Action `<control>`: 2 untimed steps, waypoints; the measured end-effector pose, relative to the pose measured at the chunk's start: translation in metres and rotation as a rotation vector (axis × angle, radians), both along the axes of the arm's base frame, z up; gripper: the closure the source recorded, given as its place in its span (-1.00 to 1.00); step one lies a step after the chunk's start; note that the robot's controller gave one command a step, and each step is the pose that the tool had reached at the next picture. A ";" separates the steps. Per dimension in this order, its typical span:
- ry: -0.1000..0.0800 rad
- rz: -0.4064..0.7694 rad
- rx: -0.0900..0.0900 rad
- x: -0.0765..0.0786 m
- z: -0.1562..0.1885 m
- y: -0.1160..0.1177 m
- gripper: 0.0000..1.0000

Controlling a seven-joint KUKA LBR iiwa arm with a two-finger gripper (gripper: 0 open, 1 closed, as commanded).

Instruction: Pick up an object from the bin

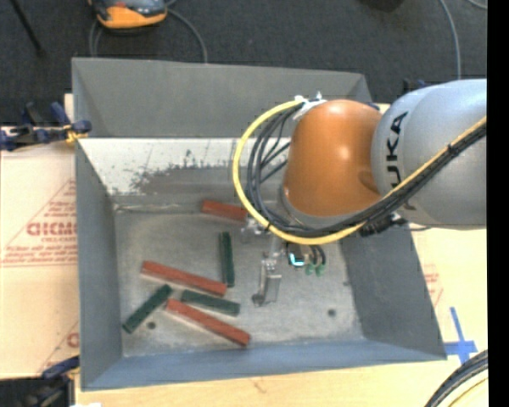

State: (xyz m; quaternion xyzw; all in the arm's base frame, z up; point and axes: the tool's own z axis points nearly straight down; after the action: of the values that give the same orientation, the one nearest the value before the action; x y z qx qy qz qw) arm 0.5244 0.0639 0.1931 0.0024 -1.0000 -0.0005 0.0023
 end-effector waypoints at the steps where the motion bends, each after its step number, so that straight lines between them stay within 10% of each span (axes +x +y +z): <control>1: -0.008 -0.002 0.001 0.002 0.004 0.000 -1.00; 2: -0.014 0.013 0.001 0.020 -0.062 0.041 -1.00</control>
Offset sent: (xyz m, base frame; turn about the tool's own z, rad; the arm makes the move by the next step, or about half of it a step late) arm 0.0318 0.0761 -0.1231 -0.0275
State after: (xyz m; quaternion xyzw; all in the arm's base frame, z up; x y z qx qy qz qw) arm 0.5449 0.1047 0.1312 0.0091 -0.9999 -0.0012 -0.0045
